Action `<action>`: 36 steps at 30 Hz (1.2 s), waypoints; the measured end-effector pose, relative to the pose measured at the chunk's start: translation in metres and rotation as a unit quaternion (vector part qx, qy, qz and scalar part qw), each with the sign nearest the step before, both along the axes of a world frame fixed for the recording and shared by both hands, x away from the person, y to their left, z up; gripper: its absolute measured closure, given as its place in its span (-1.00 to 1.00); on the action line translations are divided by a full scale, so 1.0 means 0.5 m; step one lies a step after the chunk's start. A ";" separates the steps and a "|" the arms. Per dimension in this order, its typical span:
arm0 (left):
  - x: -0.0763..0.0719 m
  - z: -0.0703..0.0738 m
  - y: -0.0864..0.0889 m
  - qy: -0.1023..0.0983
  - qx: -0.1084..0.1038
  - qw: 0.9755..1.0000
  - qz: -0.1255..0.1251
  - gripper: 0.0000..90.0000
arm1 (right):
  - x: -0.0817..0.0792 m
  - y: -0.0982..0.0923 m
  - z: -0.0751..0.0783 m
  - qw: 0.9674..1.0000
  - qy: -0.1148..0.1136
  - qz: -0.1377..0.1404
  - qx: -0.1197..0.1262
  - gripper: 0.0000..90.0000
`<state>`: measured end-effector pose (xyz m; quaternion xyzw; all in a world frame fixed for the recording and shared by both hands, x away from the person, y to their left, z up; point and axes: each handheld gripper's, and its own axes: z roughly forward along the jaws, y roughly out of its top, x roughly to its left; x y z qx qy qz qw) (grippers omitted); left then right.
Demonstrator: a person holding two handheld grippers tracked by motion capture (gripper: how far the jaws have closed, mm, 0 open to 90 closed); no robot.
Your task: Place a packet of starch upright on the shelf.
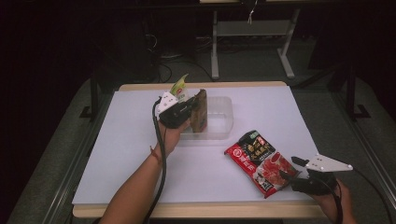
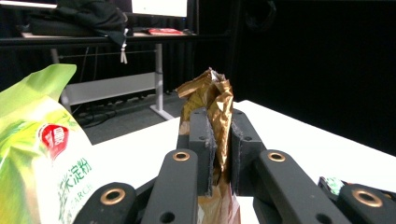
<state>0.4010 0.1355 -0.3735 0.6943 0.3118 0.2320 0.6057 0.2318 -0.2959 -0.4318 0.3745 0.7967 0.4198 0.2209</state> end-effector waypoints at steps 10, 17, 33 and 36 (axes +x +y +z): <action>-0.015 -0.013 0.024 0.000 0.013 1.000 -0.015 0.72 | 0.000 0.003 -0.001 1.000 0.006 0.010 0.001 -0.20; -0.030 -0.015 0.033 -0.007 0.049 0.998 -0.028 0.66 | 0.000 0.003 -0.002 1.000 0.008 0.010 0.003 -0.19; -0.111 -0.022 0.039 0.008 0.105 0.987 -0.119 0.20 | -0.001 0.002 -0.001 1.000 0.013 0.011 0.003 -0.13; -0.120 -0.032 0.028 0.017 0.111 0.984 -0.137 0.13 | 0.000 0.003 -0.001 1.000 0.015 0.015 0.003 -0.11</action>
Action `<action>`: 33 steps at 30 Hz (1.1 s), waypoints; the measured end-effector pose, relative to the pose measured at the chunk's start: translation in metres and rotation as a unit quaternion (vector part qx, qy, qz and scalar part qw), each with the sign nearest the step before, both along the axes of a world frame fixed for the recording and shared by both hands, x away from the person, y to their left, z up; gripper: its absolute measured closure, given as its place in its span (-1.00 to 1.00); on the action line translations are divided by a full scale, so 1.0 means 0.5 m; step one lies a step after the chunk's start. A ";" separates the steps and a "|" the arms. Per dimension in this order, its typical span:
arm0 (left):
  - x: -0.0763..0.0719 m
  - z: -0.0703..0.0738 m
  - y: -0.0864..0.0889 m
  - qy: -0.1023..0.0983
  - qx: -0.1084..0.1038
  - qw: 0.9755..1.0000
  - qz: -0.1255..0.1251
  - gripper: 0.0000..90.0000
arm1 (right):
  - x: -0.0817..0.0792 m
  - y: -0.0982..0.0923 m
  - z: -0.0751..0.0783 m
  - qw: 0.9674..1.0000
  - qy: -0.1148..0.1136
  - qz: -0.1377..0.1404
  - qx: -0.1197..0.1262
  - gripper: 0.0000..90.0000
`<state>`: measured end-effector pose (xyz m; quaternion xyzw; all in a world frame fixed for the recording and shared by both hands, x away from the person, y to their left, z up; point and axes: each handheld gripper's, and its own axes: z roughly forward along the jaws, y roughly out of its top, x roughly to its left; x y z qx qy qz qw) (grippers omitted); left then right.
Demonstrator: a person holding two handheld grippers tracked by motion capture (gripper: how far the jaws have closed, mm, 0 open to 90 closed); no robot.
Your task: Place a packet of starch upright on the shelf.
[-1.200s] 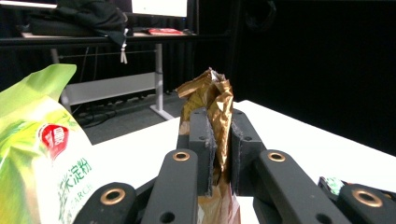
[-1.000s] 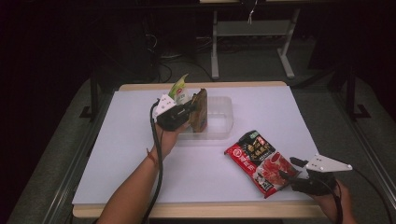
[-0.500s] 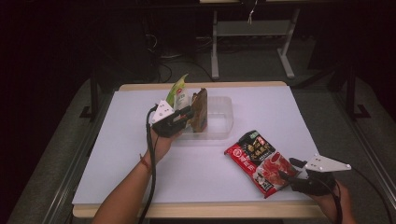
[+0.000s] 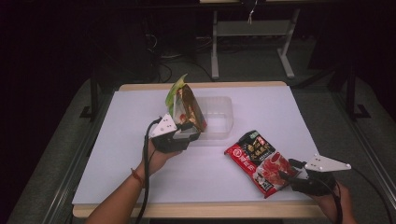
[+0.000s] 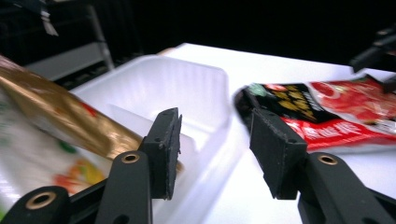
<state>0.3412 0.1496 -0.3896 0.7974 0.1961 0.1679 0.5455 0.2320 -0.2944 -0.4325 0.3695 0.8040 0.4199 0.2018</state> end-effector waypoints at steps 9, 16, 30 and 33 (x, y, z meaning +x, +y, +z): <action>-0.010 -0.046 -0.058 0.047 0.025 0.997 -0.058 -0.02 | 0.006 -0.018 -0.003 1.000 0.016 -0.016 0.008 -0.13; -0.007 -0.083 -0.101 0.087 0.051 0.991 -0.087 -0.10 | 0.012 -0.025 -0.010 0.999 0.047 -0.014 0.020 -0.17; -0.012 -0.095 -0.115 0.107 0.052 0.988 -0.102 -0.16 | 0.032 -0.038 -0.028 0.991 0.117 -0.019 0.055 -0.22; -0.013 -0.095 -0.113 0.105 0.055 0.988 -0.099 -0.16 | 0.034 -0.038 -0.031 0.990 0.126 -0.022 0.062 -0.23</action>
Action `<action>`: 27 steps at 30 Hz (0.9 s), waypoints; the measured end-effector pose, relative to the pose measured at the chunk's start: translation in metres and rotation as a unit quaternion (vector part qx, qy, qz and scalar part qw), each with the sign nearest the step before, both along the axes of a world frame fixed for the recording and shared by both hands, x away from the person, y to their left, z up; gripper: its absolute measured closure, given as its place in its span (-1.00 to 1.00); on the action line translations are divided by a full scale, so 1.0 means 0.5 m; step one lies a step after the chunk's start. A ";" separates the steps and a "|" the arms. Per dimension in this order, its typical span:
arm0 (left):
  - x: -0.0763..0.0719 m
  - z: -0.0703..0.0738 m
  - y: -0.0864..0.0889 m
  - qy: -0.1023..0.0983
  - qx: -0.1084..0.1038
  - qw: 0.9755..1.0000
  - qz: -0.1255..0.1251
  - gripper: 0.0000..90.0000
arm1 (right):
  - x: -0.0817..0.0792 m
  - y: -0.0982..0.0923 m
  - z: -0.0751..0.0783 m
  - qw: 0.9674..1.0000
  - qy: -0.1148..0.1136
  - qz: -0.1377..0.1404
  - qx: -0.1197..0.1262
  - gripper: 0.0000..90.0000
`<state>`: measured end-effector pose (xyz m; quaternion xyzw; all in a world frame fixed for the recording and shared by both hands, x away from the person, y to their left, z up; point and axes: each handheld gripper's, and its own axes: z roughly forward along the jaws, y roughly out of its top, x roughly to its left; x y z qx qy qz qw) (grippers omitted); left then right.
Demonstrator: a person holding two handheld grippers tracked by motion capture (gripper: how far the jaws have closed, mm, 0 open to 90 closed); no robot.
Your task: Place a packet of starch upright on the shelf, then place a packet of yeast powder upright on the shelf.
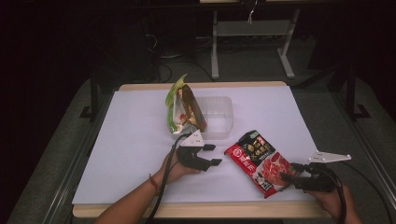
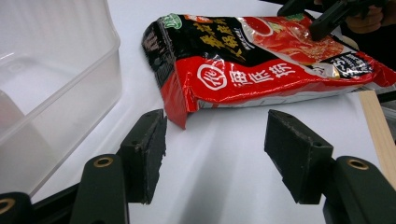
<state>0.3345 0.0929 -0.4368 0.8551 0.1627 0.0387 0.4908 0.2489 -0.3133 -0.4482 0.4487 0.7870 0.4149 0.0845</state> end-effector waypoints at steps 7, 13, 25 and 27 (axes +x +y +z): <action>0.004 -0.005 0.001 0.018 -0.002 1.000 -0.003 -0.16 | 0.000 0.013 -0.002 1.000 0.014 0.010 0.008 -0.19; 0.013 -0.016 -0.002 0.067 -0.013 0.998 0.000 -0.21 | -0.001 0.033 -0.003 0.999 0.017 0.027 0.009 -0.17; 0.021 -0.025 -0.025 0.100 -0.002 0.994 0.040 -0.48 | -0.005 0.056 -0.006 0.999 0.017 0.045 0.015 -0.16; 0.023 -0.030 -0.034 0.107 -0.003 0.993 0.048 -0.48 | -0.005 0.057 -0.006 0.999 0.019 0.047 0.016 -0.16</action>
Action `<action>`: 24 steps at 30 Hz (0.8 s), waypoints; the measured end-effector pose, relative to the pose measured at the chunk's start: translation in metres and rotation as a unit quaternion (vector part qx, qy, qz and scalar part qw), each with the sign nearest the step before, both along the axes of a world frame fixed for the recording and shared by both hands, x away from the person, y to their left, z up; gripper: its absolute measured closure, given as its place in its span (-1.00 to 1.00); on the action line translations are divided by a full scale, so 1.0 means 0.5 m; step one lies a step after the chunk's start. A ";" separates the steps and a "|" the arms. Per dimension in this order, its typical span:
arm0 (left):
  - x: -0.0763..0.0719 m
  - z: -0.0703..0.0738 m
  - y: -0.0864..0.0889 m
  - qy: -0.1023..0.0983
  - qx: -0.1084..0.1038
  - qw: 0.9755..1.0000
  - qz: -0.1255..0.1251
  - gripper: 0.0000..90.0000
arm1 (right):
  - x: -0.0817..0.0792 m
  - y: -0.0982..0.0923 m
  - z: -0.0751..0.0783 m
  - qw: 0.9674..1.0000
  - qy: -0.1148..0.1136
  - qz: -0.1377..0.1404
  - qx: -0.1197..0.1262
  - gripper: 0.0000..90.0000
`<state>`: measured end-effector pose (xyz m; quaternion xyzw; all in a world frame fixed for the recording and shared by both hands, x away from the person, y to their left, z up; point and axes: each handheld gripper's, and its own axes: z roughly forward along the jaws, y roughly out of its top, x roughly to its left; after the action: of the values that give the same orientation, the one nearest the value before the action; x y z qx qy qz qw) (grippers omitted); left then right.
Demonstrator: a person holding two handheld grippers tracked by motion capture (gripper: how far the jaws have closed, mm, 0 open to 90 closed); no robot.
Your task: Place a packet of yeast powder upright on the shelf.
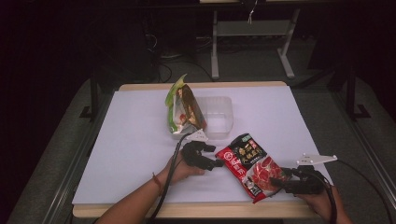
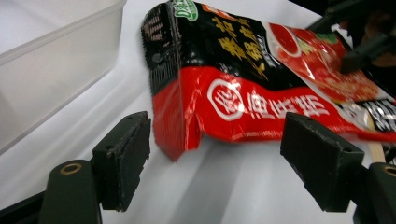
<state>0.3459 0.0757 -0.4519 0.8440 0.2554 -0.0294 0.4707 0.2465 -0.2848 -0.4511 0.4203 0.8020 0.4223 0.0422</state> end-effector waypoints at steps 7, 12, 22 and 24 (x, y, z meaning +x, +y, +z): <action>-0.002 -0.006 -0.025 0.003 0.011 1.000 -0.003 -0.52 | -0.001 0.006 -0.005 1.000 0.006 0.004 0.012 -0.13; -0.007 -0.008 -0.042 0.014 0.016 1.000 -0.023 -0.53 | -0.006 0.013 -0.006 1.000 0.008 0.006 0.015 -0.12; -0.008 -0.010 -0.064 0.028 0.026 0.999 -0.033 -0.56 | -0.008 0.036 -0.013 0.999 0.015 0.015 0.027 -0.11; -0.010 -0.010 -0.068 0.021 0.031 0.999 -0.034 -0.57 | -0.009 0.043 -0.014 0.999 0.013 0.020 0.028 -0.11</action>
<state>0.3411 0.0415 -0.4569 0.8656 0.2375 -0.0553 0.4373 0.2422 -0.2635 -0.4581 0.4107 0.7985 0.4400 0.0111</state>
